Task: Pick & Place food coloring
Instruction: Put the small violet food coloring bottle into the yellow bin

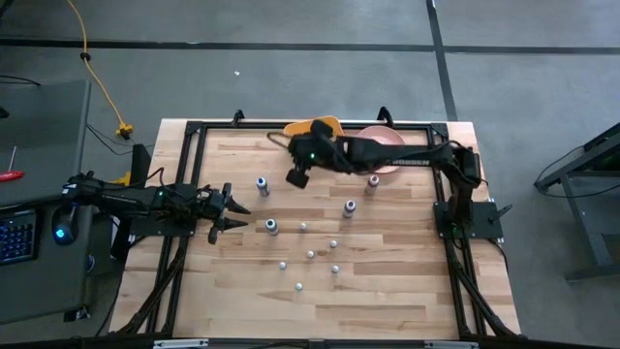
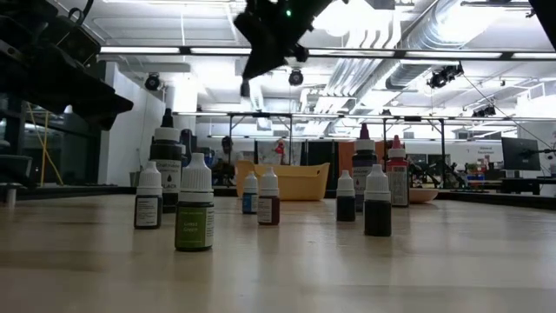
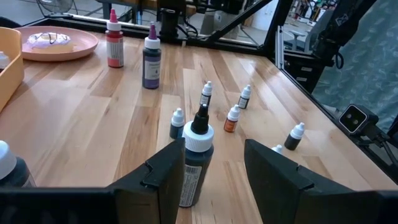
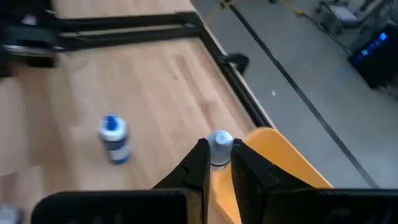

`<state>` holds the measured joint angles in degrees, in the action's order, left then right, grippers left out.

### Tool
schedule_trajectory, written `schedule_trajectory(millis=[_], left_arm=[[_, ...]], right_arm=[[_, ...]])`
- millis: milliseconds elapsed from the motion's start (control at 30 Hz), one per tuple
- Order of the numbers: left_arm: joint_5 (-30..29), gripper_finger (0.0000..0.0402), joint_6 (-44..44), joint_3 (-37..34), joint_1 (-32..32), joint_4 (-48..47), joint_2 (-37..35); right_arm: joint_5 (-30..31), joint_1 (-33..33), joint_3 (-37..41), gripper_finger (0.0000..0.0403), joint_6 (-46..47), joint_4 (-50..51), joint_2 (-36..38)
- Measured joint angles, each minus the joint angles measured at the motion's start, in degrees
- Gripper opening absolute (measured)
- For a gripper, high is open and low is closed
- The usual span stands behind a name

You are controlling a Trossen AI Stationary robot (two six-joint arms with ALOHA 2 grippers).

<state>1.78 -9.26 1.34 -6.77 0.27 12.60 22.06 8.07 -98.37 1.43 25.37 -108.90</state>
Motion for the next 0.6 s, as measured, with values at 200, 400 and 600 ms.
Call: schedule_trajectory(millis=[200, 400, 600], left_arm=[[0.0, 0.0163, 0.0, 0.0, 0.0, 0.0, 0.0], [0.0, 0.0163, 0.0, 0.0, 0.0, 0.0, 0.0], [0.0, 0.0163, 0.0, 0.0, 0.0, 0.0, 0.0]], right_arm=[[-2.7, 4.6, 0.0, 0.0041, 2.8, 1.9, 0.0], [-4.1, 8.9, 0.2, 0.0041, 6.1, 3.7, 0.0], [-7.0, 12.6, 4.5, 0.0041, 7.6, 4.2, 0.0]])
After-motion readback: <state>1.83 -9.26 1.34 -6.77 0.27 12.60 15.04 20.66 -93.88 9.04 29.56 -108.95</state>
